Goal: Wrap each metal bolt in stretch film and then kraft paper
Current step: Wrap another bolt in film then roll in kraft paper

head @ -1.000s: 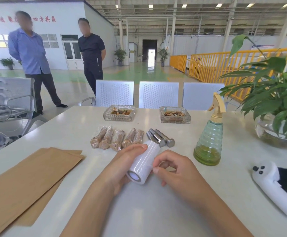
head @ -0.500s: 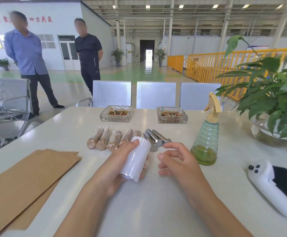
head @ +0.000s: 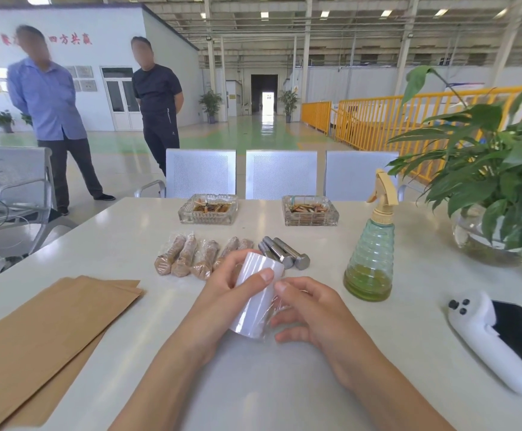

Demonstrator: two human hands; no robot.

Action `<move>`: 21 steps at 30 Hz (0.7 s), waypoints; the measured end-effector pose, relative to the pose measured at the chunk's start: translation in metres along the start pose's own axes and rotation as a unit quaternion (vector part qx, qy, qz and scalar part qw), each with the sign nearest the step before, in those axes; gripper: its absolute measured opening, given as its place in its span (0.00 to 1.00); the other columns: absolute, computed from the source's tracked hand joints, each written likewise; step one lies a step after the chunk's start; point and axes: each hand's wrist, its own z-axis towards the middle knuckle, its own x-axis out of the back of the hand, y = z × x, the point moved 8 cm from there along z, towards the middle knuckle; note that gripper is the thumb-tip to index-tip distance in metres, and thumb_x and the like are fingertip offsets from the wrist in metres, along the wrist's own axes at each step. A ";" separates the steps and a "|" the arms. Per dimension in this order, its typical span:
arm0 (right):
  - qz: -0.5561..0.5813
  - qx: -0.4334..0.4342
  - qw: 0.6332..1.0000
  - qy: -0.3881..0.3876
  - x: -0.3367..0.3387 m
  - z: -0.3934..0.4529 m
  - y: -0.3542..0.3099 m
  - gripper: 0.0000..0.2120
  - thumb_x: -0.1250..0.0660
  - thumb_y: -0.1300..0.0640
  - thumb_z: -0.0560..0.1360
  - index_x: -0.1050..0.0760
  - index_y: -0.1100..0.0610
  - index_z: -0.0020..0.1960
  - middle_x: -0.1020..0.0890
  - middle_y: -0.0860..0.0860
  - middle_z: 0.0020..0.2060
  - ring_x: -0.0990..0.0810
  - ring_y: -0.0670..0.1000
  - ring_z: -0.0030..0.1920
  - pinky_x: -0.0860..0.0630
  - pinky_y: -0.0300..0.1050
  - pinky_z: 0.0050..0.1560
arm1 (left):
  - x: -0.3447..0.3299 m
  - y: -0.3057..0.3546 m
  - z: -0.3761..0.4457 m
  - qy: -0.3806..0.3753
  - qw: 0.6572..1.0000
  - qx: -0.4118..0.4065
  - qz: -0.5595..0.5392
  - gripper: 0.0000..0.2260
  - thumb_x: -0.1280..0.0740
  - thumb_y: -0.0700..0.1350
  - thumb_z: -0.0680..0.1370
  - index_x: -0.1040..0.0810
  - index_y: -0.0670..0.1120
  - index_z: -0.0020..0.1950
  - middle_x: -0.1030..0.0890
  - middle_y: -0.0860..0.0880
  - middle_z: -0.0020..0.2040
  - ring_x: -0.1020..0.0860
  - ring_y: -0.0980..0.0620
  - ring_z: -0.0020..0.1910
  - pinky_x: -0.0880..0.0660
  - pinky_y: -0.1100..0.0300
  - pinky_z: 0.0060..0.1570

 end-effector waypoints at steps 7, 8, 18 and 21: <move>0.055 -0.021 0.998 -0.021 0.002 0.000 -0.001 0.06 0.30 0.61 0.79 0.18 0.57 0.44 0.21 0.54 0.36 0.19 0.52 0.37 0.20 0.46 0.40 | -0.001 -0.003 0.001 -0.014 1.000 0.023 0.001 0.18 0.27 0.59 0.73 0.21 0.57 0.61 0.15 0.50 0.53 0.17 0.52 0.47 0.23 0.58 0.44; 0.071 -0.029 0.997 -0.026 0.002 0.000 -0.001 0.05 0.30 0.62 0.79 0.19 0.58 0.44 0.23 0.55 0.36 0.20 0.52 0.37 0.20 0.46 0.40 | 0.000 -0.004 0.001 -0.011 1.000 0.028 -0.003 0.18 0.28 0.59 0.73 0.20 0.57 0.61 0.15 0.49 0.53 0.17 0.52 0.47 0.23 0.58 0.44; 0.130 -0.027 0.988 0.080 0.019 0.009 0.007 0.08 0.39 0.65 0.78 0.29 0.57 0.41 0.23 0.56 0.35 0.25 0.54 0.29 0.25 0.46 0.31 | -0.013 -0.024 -0.001 -0.016 0.983 0.155 -0.097 0.24 0.36 0.61 0.78 0.21 0.45 0.64 0.13 0.43 0.52 0.14 0.47 0.49 0.18 0.58 0.42; 0.102 -0.005 0.988 0.117 0.024 0.010 0.007 0.09 0.40 0.65 0.77 0.31 0.55 0.39 0.26 0.53 0.31 0.30 0.52 0.28 0.31 0.44 0.29 | -0.016 -0.031 -0.005 -0.008 0.969 0.196 -0.147 0.21 0.35 0.59 0.78 0.20 0.45 0.62 0.13 0.43 0.51 0.14 0.47 0.47 0.18 0.56 0.43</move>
